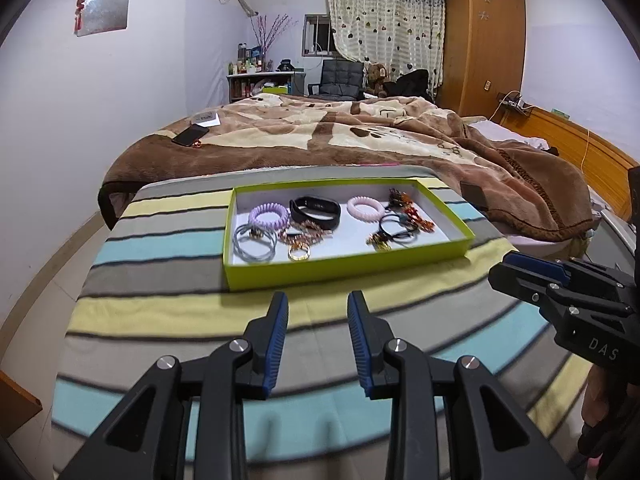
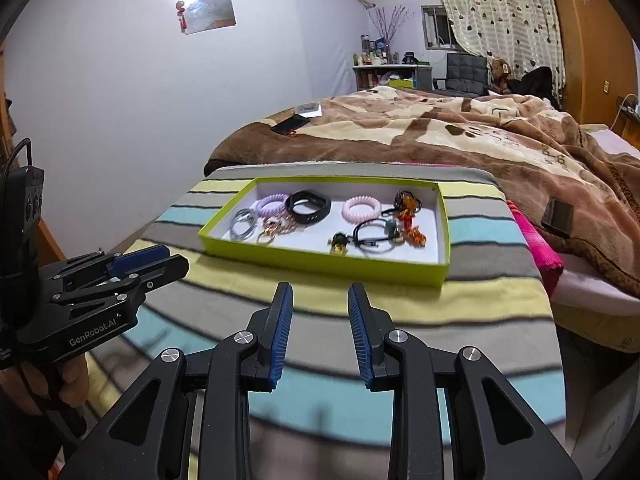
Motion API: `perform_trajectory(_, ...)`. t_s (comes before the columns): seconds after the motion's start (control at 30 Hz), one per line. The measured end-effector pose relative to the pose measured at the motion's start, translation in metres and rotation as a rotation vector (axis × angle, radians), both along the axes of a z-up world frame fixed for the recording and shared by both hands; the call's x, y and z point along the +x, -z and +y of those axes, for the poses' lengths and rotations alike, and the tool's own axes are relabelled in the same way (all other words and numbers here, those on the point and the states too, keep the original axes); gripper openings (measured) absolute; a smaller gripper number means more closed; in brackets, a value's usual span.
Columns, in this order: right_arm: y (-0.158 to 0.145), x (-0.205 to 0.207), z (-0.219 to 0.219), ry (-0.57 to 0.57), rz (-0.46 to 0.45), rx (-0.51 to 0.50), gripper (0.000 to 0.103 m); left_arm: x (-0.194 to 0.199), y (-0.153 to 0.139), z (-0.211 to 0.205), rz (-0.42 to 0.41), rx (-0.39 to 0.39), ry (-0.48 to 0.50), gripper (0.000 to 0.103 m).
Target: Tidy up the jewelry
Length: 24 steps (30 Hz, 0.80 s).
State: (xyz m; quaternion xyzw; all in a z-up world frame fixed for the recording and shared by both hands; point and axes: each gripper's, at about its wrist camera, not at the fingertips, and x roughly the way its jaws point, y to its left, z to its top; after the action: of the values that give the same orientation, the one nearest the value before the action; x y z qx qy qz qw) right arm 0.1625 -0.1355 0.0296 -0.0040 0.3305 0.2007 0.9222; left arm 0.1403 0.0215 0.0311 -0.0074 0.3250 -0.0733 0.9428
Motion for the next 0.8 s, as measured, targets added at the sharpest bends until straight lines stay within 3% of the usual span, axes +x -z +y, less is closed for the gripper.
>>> perform_trajectory(0.43, 0.005, -0.063, -0.014, 0.053, -0.032, -0.021, 0.03, -0.065, -0.003, -0.01, -0.056, 0.008, -0.007, 0.033)
perform_trajectory(0.8, 0.007, -0.09, -0.013, 0.048, -0.049, -0.044, 0.031, -0.088, 0.007, -0.005, -0.045, 0.005, -0.042, 0.039)
